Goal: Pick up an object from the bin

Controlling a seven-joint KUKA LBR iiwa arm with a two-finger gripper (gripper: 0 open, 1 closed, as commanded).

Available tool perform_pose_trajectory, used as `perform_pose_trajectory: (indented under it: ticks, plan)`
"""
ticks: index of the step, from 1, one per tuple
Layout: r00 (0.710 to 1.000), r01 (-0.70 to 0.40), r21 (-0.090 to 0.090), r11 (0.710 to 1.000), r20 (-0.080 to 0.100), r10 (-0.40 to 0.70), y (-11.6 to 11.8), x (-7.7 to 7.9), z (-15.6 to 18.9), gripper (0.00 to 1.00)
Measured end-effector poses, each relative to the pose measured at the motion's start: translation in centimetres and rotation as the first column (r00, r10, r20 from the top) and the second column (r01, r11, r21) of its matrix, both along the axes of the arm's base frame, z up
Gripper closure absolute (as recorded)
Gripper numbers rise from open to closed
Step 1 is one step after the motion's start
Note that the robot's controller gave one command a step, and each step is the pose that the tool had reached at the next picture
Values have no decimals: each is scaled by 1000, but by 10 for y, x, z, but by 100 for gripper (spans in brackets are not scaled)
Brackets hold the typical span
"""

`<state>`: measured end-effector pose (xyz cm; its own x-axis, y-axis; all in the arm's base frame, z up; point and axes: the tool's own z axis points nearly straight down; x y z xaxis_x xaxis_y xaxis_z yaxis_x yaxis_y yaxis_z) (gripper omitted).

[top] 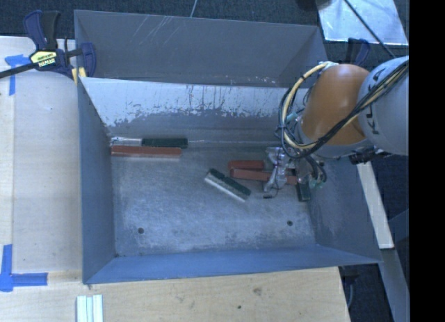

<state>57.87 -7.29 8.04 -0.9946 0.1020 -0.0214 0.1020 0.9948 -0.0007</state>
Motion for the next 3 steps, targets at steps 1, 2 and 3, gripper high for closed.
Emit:
perform_pose_trajectory:
  ticks: [1,2,3]
  plan:
    - [977,-210,2,978,-26,210,25,2,28,100]
    - [947,-322,2,947,-18,322,38,5,47,100]
    - [933,-359,0,934,-13,359,28,-5,17,100]
